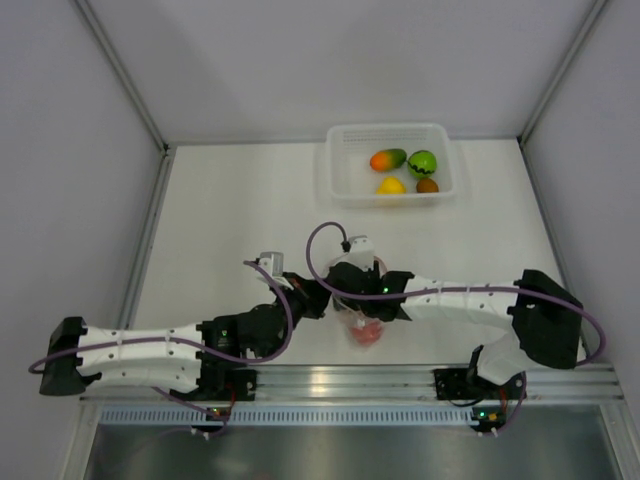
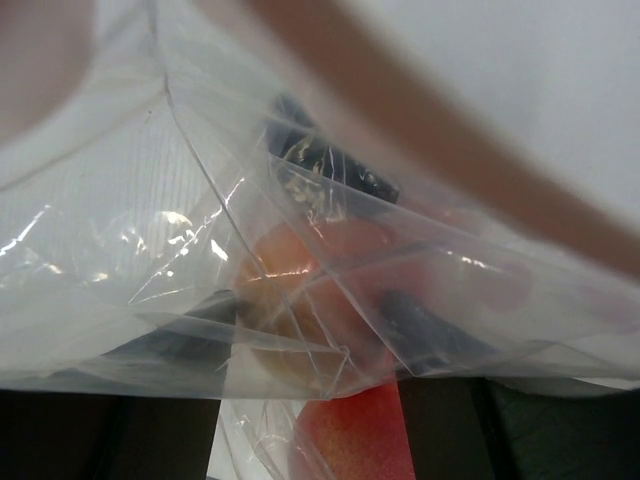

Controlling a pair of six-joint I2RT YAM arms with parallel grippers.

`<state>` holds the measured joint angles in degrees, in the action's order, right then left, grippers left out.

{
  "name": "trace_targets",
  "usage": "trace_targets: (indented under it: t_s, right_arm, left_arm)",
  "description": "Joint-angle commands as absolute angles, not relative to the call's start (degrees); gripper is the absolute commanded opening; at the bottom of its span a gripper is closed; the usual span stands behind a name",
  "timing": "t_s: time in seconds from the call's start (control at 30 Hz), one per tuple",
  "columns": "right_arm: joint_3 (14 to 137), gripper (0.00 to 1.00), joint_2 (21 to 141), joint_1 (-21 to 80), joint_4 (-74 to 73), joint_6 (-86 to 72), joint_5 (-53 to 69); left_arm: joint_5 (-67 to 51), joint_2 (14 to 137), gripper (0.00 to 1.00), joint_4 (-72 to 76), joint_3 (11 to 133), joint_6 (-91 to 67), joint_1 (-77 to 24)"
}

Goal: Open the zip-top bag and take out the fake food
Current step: Pick up the fake fruit from the zipper food storage bag.

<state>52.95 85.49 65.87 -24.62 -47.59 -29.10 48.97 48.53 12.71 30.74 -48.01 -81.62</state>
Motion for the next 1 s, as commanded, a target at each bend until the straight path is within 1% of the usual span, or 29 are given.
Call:
trace_targets:
  t_s: [0.0, 0.13, 0.23, 0.5, 0.57, 0.6, 0.67, 0.7, 0.73, 0.8, 0.83, 0.9, 0.93, 0.97]
  right_arm:
    - [50.80, 0.63, 91.04, 65.39, -30.41, -47.64, -27.69]
    - [50.54, 0.67, 92.63, 65.39, -29.44, -47.64, -27.33]
    - [50.80, 0.68, 93.34, 65.39, -29.44, -47.55, -27.33]
    - [50.45, 0.67, 95.36, 65.30, -28.74, -47.46, -27.34]
    - [50.36, 0.68, 95.71, 65.30, -28.65, -47.37, -27.42]
    - [50.45, 0.71, 96.15, 65.30, -28.65, -47.37, -27.68]
    - [50.71, 0.71, 96.50, 65.22, -29.18, -47.37, -28.12]
    - [50.71, 0.70, 96.68, 65.21, -29.27, -47.55, -28.21]
    - [50.63, 0.66, 96.42, 65.30, -29.27, -47.81, -28.39]
    - [50.19, 0.56, 94.93, 65.21, -29.01, -48.08, -28.83]
    - [49.84, 0.47, 94.31, 65.21, -29.00, -48.16, -28.92]
    - [49.83, 0.44, 92.21, 65.30, -29.35, -48.08, -29.44]
    - [50.01, 0.40, 91.50, 65.22, -29.62, -48.08, -29.70]
    - [50.10, 0.39, 90.62, 65.30, -29.88, -47.99, -29.97]
  left_arm:
    - [44.12, 47.64, 0.00, 22.59, 32.96, -48.08, -82.62]
    - [44.21, 47.64, 0.00, 22.50, 33.05, -47.73, -82.62]
    - [44.30, 47.55, 0.00, 22.59, 33.05, -47.64, -82.62]
    - [44.38, 47.02, 0.00, 22.59, 32.87, -47.37, -82.62]
    - [44.38, 46.93, 0.00, 22.50, 32.87, -47.37, -82.62]
    - [44.38, 47.02, 0.00, 22.50, 32.78, -47.37, -82.62]
    - [44.30, 47.02, 0.00, 22.50, 32.87, -47.46, -82.62]
    - [44.38, 47.02, 0.00, 22.59, 32.78, -47.46, -82.62]
    - [44.38, 47.02, 0.00, 22.59, 32.70, -47.46, -82.62]
    - [44.56, 47.02, 0.00, 22.50, 32.61, -47.55, -82.62]
    - [44.73, 47.02, 0.00, 22.59, 32.52, -47.64, -82.62]
    - [45.09, 47.11, 0.00, 22.59, 32.43, -47.81, -82.53]
    - [45.09, 47.20, 0.00, 22.59, 32.43, -47.90, -82.62]
    - [45.09, 47.37, 0.00, 22.50, 32.43, -47.99, -82.62]
